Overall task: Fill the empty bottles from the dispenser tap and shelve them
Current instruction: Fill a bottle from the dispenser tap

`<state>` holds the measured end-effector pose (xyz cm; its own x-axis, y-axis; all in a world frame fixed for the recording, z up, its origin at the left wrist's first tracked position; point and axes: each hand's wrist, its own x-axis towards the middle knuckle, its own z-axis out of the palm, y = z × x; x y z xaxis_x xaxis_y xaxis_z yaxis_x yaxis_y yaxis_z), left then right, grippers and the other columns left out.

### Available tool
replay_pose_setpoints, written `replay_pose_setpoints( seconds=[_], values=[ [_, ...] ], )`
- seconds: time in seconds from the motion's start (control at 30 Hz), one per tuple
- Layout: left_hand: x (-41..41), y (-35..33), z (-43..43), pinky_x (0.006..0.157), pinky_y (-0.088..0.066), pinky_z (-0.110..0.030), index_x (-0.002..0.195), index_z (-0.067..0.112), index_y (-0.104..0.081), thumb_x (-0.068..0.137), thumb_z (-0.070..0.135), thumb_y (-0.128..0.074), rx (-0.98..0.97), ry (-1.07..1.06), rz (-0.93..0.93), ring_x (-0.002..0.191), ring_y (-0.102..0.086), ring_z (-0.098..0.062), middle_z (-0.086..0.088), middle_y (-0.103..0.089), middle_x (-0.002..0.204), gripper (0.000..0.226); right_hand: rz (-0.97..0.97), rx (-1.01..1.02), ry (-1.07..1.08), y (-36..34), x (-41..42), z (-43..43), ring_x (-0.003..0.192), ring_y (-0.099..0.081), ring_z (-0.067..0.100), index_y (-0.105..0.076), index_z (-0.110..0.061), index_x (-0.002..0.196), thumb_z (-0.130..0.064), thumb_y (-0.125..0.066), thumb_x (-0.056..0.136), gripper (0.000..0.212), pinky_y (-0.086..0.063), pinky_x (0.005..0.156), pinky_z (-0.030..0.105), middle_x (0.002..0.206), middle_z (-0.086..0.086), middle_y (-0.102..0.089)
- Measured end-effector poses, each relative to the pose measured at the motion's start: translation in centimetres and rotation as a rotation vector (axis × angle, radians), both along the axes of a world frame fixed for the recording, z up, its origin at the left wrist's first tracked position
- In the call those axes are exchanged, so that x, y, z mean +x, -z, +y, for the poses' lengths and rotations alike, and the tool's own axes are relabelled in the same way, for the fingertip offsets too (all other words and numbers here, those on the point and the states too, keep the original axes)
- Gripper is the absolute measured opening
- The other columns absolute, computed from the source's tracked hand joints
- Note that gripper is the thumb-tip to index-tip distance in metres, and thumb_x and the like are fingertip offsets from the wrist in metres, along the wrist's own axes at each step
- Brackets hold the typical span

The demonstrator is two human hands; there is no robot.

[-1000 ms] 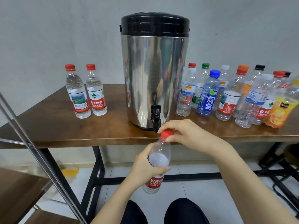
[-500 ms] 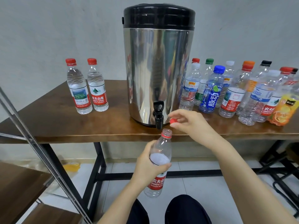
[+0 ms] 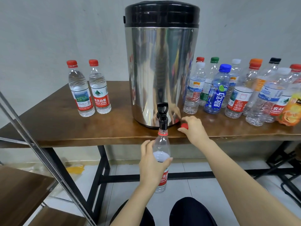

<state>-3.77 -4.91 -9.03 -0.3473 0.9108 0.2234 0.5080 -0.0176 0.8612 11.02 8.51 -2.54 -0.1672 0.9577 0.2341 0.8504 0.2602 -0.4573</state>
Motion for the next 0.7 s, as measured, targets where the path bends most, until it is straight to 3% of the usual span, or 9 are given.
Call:
replay_pose_setpoints(
  seconds=[0.07, 0.13, 0.23, 0.33, 0.43, 0.53, 0.7],
  values=[
    [0.2, 0.2, -0.1, 0.09, -0.043, -0.02, 0.14, 0.025, -0.041, 0.073, 0.038, -0.084, 0.033, -0.009, 0.028, 0.109, -0.04, 0.003, 0.017, -0.026, 0.145, 0.081, 0.034, 0.108, 0.023, -0.8, 0.0, -0.8, 0.122, -0.044, 0.031, -0.055, -0.012, 0.135, -0.024, -0.065, 0.094, 0.044, -0.041, 0.098, 0.038, 0.132, 0.011, -0.053],
    [0.3, 0.4, -0.2, 0.09, -0.036, -0.007, 0.147, 0.026, -0.034, 0.075, 0.035, -0.084, 0.062, 0.002, 0.038, 0.117, -0.032, 0.01, 0.018, -0.018, 0.154, 0.087, 0.13, 0.297, -0.011, -2.0, -0.2, -2.0, 0.116, -0.05, 0.026, -0.059, -0.013, 0.129, -0.021, -0.06, 0.096, 0.034, -0.044, 0.094, 0.035, 0.125, 0.007, -0.057],
    [0.2, 0.2, 0.2, 0.082, -0.027, 0.006, 0.153, 0.025, -0.026, 0.079, 0.031, -0.082, 0.06, 0.035, 0.03, 0.12, -0.024, 0.017, 0.02, -0.009, 0.16, 0.092, 0.299, 0.433, -0.195, -5.0, -1.4, -4.2, 0.085, -0.054, 0.004, -0.063, -0.016, 0.121, -0.023, -0.057, 0.097, 0.025, -0.05, 0.08, 0.03, 0.105, -0.005, -0.058],
    [0.1, -0.1, 0.7, 0.092, -0.031, -0.007, 0.151, 0.026, -0.031, 0.079, 0.032, -0.082, 0.057, 0.053, 0.01, 0.118, -0.027, 0.019, 0.022, -0.009, 0.161, 0.089, 0.265, 0.37, -0.364, -7.9, -3.0, -6.0, 0.077, -0.052, 0.002, -0.058, -0.023, 0.129, -0.035, -0.054, 0.098, 0.034, -0.048, 0.078, 0.027, 0.108, -0.01, -0.058],
    [0.3, -0.2, 1.0, 0.095, -0.035, -0.017, 0.149, 0.025, -0.036, 0.075, 0.033, -0.085, 0.036, 0.031, -0.002, 0.129, -0.04, 0.001, 0.022, -0.011, 0.16, 0.088, 0.122, 0.322, -0.406, -9.1, -4.4, -6.4, 0.085, -0.057, 0.013, -0.061, -0.019, 0.123, -0.03, -0.057, 0.098, 0.028, -0.05, 0.081, 0.034, 0.108, -0.003, -0.063],
    [0.3, -0.2, 1.3, 0.097, -0.035, -0.018, 0.15, 0.024, -0.033, 0.074, 0.029, -0.086, 0.023, 0.025, -0.026, 0.131, -0.042, -0.005, 0.023, -0.018, 0.158, 0.093, 0.1, 0.331, -0.376, -8.9, -5.2, -6.0, 0.088, -0.059, 0.02, -0.063, -0.013, 0.109, -0.014, -0.061, 0.094, 0.015, -0.051, 0.083, 0.04, 0.098, 0.0, -0.063],
    [-0.1, -0.2, 1.6, 0.098, -0.032, -0.016, 0.151, 0.022, -0.034, 0.072, 0.026, -0.087, 0.032, 0.033, -0.012, 0.127, -0.04, 0.0, 0.02, -0.026, 0.155, 0.094, 0.158, 0.351, -0.362, -8.6, -5.4, -6.1, 0.085, -0.058, 0.019, -0.062, -0.011, 0.102, -0.009, -0.06, 0.093, 0.009, -0.049, 0.077, 0.031, 0.092, 0.0, -0.063]
  ],
)
